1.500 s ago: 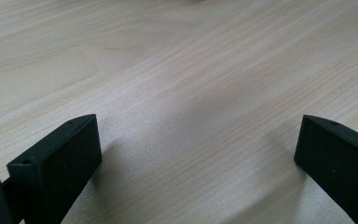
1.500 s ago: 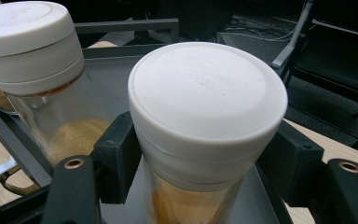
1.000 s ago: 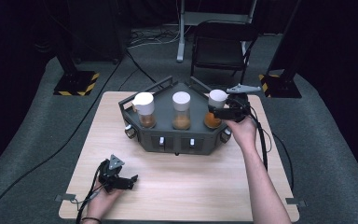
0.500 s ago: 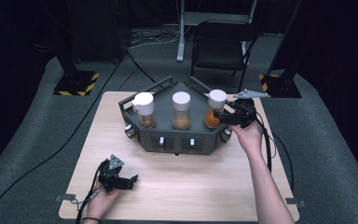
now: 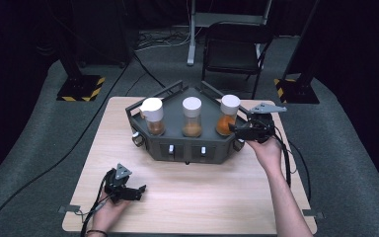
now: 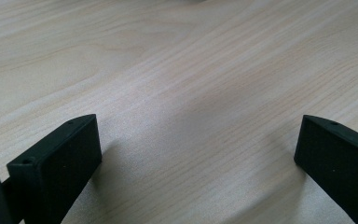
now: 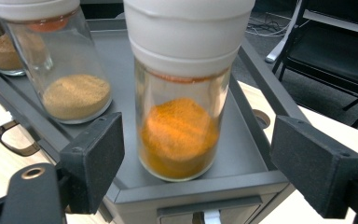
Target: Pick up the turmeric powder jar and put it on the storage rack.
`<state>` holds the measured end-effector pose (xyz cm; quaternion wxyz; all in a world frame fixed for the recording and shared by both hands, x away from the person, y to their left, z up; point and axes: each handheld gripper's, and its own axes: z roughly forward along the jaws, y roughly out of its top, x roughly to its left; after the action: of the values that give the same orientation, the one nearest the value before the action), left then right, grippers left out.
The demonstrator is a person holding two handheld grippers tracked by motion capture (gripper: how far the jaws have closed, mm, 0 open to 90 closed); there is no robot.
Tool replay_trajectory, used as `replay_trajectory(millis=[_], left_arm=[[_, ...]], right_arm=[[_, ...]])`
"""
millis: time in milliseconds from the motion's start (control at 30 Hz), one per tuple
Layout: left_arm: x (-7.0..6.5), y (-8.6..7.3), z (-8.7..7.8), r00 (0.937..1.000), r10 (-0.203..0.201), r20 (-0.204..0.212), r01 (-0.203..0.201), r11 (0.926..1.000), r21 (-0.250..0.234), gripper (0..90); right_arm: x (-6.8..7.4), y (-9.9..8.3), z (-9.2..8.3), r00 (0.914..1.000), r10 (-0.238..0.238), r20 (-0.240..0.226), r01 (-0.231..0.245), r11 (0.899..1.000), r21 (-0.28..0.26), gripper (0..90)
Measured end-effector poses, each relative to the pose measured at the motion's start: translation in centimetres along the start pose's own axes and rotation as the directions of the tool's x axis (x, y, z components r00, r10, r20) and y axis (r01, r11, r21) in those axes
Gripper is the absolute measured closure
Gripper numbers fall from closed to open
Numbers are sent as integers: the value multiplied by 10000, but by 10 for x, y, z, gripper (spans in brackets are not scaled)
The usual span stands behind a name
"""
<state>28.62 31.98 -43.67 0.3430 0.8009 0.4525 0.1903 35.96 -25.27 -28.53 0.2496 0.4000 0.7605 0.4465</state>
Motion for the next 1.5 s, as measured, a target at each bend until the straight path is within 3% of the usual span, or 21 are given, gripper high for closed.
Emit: replay_trajectory(millis=[567, 800, 1500], left_arm=[[0, 0, 0, 10000, -1, -6, 1, 10000, 0, 1], [0, 0, 0, 10000, 0, -3, 0, 10000, -2, 1], [0, 0, 0, 10000, 1, -10, -1, 10000, 0, 1]], right_arm=[[8, -5, -10, 9993, -314, -178, 313, 9995, -70, 163], [8, -5, -9, 9995, -254, -186, 254, 9997, -37, 162], [1, -37, -5, 9994, 280, -213, -276, 9995, 146, 171]])
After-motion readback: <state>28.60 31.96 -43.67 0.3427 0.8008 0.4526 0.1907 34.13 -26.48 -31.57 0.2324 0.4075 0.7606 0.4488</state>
